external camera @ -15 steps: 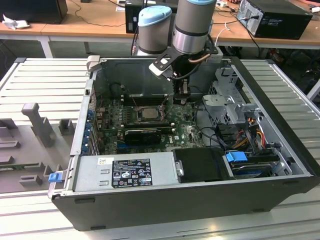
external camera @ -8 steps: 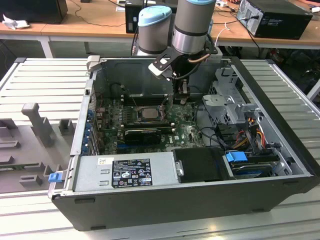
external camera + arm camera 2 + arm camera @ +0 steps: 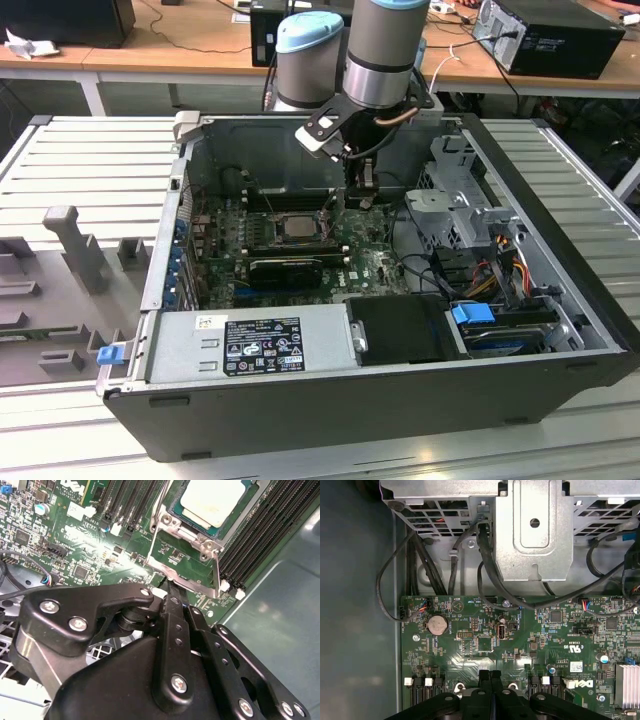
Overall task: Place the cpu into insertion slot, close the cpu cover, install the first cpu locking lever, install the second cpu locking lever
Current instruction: 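Close the cpu cover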
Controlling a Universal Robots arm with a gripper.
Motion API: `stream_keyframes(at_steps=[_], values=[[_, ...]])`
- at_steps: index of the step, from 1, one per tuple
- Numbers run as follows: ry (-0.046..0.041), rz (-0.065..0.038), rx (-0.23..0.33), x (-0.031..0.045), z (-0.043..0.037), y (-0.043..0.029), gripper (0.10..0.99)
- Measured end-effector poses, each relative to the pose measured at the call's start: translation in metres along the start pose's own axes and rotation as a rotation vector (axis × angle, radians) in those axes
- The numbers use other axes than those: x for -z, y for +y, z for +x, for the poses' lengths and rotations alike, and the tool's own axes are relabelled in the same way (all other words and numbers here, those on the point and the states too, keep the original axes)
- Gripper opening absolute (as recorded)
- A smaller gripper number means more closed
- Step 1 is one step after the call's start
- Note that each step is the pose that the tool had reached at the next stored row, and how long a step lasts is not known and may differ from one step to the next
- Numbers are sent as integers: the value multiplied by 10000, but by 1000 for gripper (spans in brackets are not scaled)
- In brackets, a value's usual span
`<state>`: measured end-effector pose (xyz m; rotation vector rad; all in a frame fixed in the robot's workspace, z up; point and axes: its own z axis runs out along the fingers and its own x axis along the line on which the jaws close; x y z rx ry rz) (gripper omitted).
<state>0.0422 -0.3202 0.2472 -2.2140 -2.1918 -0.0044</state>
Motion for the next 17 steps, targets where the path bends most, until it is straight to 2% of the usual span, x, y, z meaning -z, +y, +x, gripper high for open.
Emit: stream_keyframes(at_steps=[17], values=[[-1,0,-1,-1,-1,-55,106]])
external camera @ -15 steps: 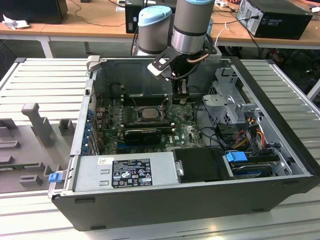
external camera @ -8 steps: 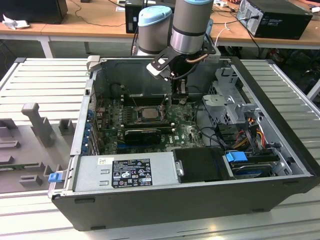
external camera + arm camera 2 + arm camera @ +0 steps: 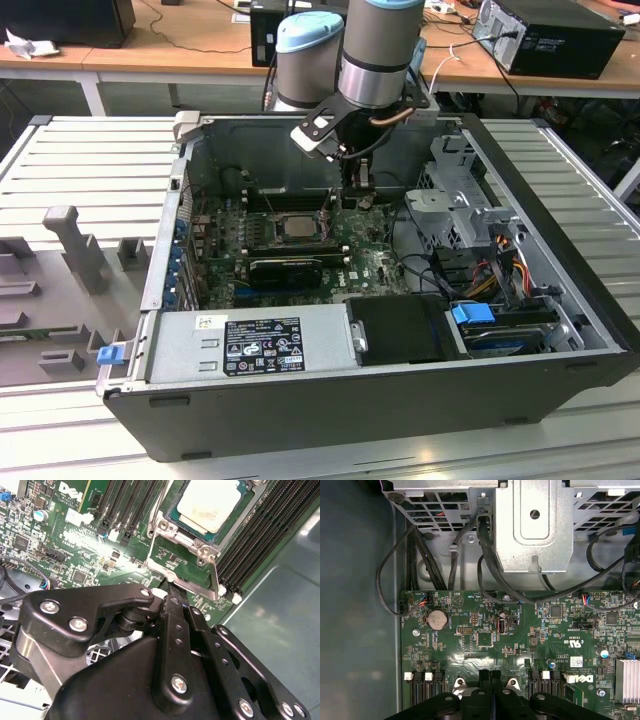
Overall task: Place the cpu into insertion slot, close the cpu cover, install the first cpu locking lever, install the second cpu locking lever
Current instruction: 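Close the cpu cover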
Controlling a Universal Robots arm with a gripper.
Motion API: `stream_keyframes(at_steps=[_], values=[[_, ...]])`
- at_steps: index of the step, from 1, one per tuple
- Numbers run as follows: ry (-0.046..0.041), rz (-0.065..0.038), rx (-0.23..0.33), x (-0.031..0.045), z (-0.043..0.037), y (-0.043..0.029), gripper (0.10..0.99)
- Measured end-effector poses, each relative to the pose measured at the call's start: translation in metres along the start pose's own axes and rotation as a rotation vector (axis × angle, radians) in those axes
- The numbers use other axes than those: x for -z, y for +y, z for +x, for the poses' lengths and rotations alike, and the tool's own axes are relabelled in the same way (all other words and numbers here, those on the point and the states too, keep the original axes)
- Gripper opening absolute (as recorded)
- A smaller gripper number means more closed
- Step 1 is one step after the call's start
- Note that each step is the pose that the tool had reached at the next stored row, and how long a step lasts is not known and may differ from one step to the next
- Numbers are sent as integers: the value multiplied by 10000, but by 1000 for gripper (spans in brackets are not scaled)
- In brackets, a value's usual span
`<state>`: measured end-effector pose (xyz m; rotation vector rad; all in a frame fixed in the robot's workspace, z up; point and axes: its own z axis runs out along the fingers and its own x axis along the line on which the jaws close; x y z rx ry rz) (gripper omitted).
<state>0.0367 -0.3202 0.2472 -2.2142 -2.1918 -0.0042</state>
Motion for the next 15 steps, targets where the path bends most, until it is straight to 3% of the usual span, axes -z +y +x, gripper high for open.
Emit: stream_keyframes(at_steps=[15], values=[[0,0,1,-1,0,-36,106]])
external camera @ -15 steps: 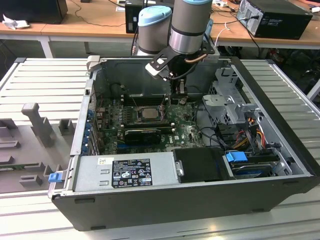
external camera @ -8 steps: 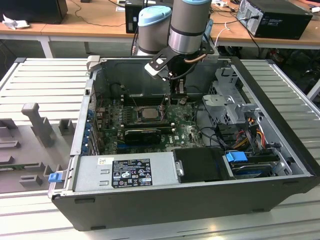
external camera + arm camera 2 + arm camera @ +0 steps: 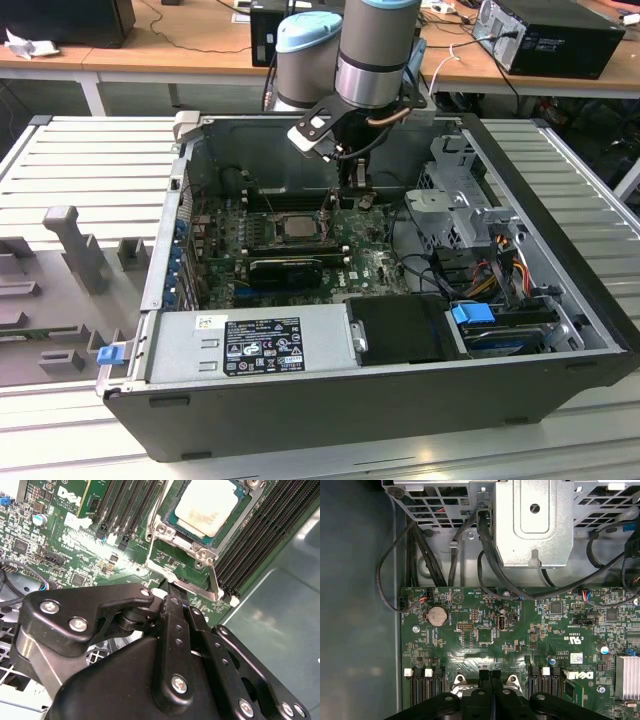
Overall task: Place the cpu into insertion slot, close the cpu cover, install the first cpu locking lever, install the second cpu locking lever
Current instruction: 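Close the cpu cover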
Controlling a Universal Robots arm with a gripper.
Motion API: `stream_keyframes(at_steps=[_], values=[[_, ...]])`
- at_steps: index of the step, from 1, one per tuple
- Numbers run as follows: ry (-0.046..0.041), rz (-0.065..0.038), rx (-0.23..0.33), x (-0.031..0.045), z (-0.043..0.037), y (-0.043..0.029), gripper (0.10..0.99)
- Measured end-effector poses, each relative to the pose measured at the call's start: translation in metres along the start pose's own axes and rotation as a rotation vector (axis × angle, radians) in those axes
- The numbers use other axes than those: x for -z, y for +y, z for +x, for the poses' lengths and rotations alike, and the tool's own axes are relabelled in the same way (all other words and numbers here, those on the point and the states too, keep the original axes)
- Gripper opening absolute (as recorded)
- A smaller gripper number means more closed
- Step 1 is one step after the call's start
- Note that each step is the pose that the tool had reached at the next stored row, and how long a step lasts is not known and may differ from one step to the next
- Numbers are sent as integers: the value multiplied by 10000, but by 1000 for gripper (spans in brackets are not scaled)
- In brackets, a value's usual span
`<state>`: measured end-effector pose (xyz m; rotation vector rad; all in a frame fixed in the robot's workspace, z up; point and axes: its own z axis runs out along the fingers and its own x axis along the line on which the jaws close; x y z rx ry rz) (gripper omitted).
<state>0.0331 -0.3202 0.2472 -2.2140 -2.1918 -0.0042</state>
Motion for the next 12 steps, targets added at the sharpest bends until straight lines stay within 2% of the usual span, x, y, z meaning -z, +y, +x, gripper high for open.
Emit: stream_keyframes(at_steps=[12], values=[[0,0,-1,-1,0,-23,106]])
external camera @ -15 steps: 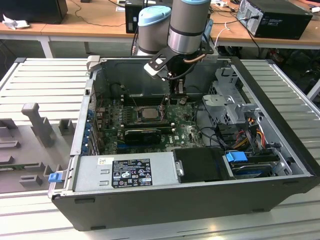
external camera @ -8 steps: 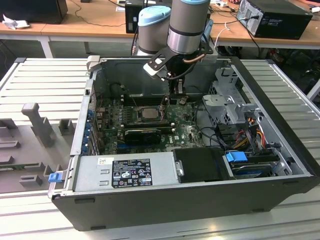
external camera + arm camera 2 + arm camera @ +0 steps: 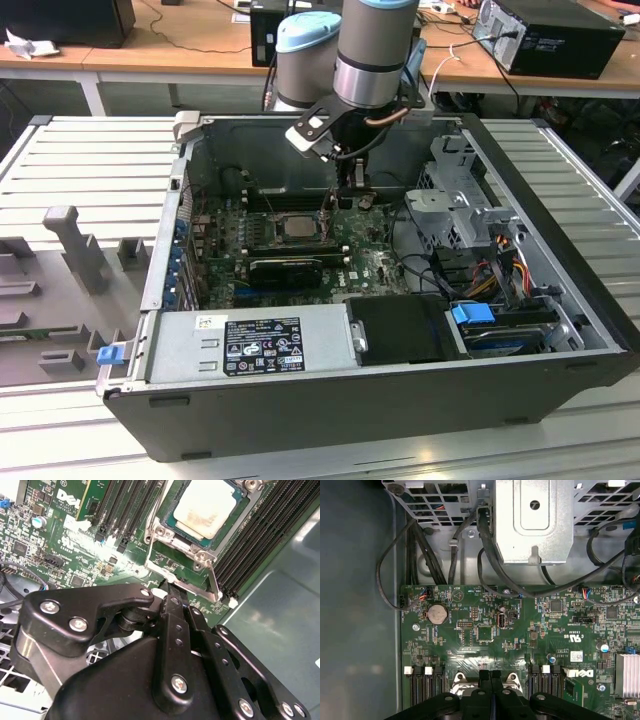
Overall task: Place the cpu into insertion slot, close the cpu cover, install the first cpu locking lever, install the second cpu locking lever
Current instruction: 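Close the cpu cover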
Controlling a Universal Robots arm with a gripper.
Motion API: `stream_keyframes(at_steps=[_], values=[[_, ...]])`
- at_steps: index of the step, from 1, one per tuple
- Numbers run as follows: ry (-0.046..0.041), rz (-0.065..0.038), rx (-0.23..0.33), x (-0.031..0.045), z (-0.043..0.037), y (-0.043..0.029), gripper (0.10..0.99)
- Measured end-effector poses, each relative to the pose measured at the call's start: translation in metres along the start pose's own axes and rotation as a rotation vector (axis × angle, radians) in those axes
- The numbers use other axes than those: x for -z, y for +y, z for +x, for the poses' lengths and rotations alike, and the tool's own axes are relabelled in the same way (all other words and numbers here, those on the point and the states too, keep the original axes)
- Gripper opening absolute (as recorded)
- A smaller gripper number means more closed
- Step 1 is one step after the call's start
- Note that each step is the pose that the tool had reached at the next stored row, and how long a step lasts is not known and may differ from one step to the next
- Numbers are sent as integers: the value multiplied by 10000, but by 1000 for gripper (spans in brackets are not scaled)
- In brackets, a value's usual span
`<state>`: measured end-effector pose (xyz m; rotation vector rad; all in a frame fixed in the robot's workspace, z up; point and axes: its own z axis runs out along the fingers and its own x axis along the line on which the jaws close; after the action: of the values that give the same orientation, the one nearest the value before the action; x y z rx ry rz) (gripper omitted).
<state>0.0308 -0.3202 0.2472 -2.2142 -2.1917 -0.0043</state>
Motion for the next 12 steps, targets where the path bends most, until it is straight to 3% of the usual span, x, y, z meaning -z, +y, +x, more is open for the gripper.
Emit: stream_keyframes(at_steps=[12], values=[[0,0,0,0,0,-32,106]])
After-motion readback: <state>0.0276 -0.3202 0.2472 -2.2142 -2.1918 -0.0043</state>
